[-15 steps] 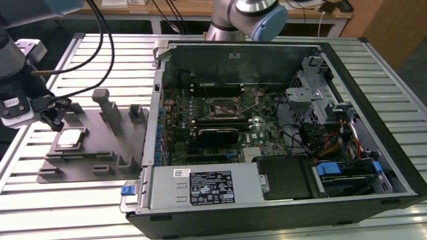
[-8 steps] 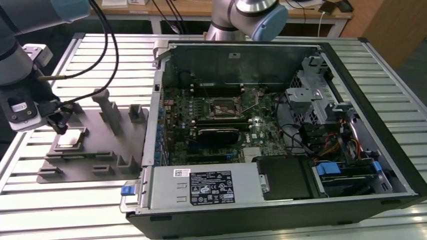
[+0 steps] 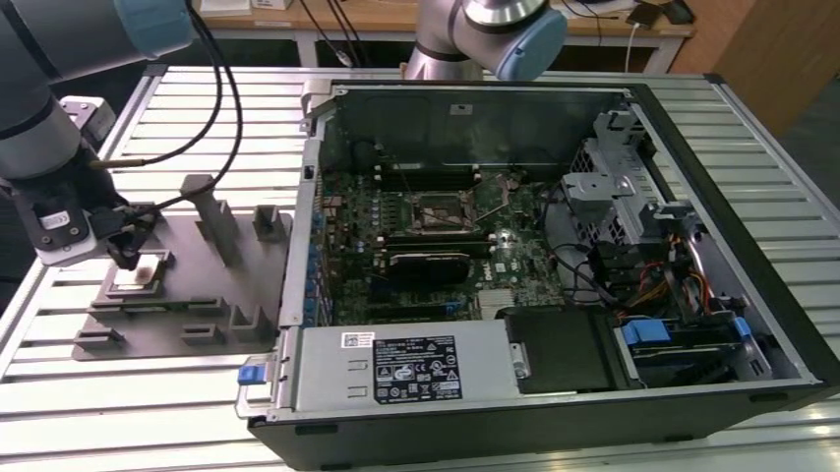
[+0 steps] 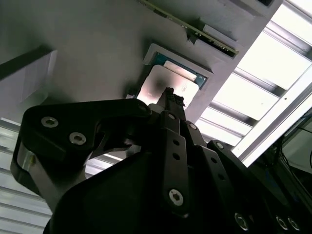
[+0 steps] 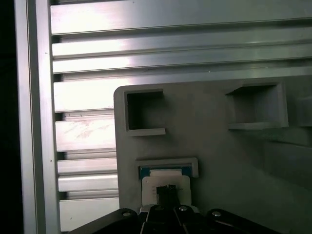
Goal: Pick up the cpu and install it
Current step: 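Pick up the cpu and move it towards the insertion slot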
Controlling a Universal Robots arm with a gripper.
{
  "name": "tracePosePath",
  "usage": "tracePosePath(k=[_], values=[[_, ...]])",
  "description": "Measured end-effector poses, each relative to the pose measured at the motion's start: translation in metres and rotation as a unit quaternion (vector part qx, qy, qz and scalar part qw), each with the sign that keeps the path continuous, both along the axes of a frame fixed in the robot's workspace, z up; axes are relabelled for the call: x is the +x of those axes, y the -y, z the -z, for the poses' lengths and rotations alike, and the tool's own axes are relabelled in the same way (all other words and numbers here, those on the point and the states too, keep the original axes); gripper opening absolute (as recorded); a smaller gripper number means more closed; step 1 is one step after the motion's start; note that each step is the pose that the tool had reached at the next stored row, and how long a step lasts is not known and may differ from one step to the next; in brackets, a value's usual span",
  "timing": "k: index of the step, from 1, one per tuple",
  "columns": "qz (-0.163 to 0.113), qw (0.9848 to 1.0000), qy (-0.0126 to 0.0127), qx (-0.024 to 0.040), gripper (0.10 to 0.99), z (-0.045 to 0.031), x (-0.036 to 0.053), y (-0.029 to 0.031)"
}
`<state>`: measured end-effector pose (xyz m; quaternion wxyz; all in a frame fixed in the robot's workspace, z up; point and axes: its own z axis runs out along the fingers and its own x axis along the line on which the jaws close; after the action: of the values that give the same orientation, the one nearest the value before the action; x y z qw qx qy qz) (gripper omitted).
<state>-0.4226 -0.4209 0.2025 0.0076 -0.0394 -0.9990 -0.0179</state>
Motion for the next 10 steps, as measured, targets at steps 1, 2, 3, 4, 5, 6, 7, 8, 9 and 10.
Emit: tracePosePath(k=[1, 2, 3, 4, 5, 6, 7, 8, 9, 10], values=[[0.0, 1.0, -0.0003, 0.0, 0.106, 0.0011, 0.0008, 0.0], [0.0, 1.0, -0.0005, 0.0001, 0.106, 0.0023, 0.0013, 0.0], [0.0, 1.0, -0.0007, 0.0001, 0.106, 0.0035, 0.0015, 0.0001], [0.0, 1.0, -0.0009, 0.0001, 0.106, 0.0046, 0.0015, 0.0002], [0.0, 1.0, -0.001, 0.0, 0.106, 0.0051, 0.0015, 0.0003], [0.0, 1.0, -0.001, 0.0, 0.106, 0.0051, 0.0015, 0.0003], [0.0, 1.0, -0.001, 0.0, 0.106, 0.0051, 0.0015, 0.0003], [0.0, 1.0, -0.001, 0.0, 0.106, 0.0051, 0.0016, 0.0003], [0.0, 1.0, -0.001, 0.0, 0.106, 0.0052, 0.0016, 0.0003], [0.0, 1.0, -0.001, 0.0, 0.106, 0.0053, 0.0016, 0.0003]])
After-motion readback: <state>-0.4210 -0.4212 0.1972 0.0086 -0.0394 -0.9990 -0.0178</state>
